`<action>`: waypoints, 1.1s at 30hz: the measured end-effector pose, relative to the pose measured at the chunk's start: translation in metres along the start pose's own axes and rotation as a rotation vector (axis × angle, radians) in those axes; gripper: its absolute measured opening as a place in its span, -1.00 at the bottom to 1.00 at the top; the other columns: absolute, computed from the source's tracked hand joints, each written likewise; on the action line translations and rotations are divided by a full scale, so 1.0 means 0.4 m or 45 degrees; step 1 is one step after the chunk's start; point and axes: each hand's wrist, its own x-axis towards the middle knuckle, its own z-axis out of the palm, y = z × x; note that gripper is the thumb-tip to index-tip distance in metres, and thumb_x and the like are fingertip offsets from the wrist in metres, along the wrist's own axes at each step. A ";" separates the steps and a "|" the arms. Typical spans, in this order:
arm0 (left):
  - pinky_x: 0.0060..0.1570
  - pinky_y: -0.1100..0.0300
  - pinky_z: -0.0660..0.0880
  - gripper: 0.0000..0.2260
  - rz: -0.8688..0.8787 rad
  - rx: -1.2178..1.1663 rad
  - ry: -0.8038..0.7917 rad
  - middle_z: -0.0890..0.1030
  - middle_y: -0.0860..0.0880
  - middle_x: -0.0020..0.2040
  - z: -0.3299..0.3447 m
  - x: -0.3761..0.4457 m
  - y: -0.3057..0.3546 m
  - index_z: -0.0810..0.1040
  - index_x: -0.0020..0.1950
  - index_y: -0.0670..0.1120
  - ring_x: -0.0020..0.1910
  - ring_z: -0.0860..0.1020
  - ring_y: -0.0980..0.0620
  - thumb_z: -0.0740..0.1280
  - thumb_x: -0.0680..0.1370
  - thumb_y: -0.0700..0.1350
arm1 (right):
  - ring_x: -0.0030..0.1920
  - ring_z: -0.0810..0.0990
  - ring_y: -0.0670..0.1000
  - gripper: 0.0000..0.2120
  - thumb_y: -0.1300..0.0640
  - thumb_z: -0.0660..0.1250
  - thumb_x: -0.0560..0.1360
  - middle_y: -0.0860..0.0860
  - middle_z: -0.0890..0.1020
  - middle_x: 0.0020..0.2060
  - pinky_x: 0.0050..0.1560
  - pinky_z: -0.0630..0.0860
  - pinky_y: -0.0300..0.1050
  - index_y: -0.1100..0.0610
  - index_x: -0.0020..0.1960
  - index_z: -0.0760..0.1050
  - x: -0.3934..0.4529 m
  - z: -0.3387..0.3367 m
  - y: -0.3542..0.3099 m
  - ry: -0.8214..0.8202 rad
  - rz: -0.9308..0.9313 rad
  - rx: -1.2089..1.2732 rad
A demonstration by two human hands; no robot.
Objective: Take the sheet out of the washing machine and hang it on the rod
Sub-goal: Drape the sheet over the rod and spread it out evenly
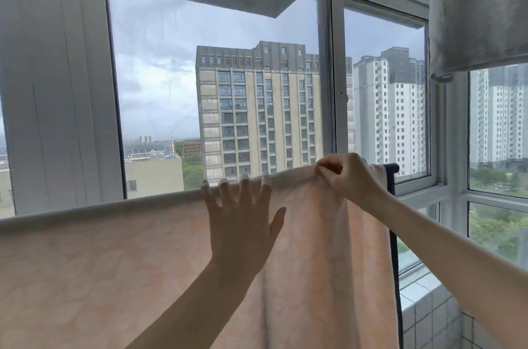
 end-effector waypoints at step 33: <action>0.15 -0.40 0.23 -0.46 0.051 0.162 0.066 0.52 -0.19 0.15 0.056 0.060 0.112 0.47 0.36 0.04 0.03 0.48 -0.32 0.31 0.46 0.28 | -0.35 0.54 -0.01 -0.70 0.31 0.23 0.53 0.14 0.58 -0.41 -0.27 0.40 -0.19 0.35 -0.35 0.51 0.134 -0.162 0.224 -0.030 0.101 -0.267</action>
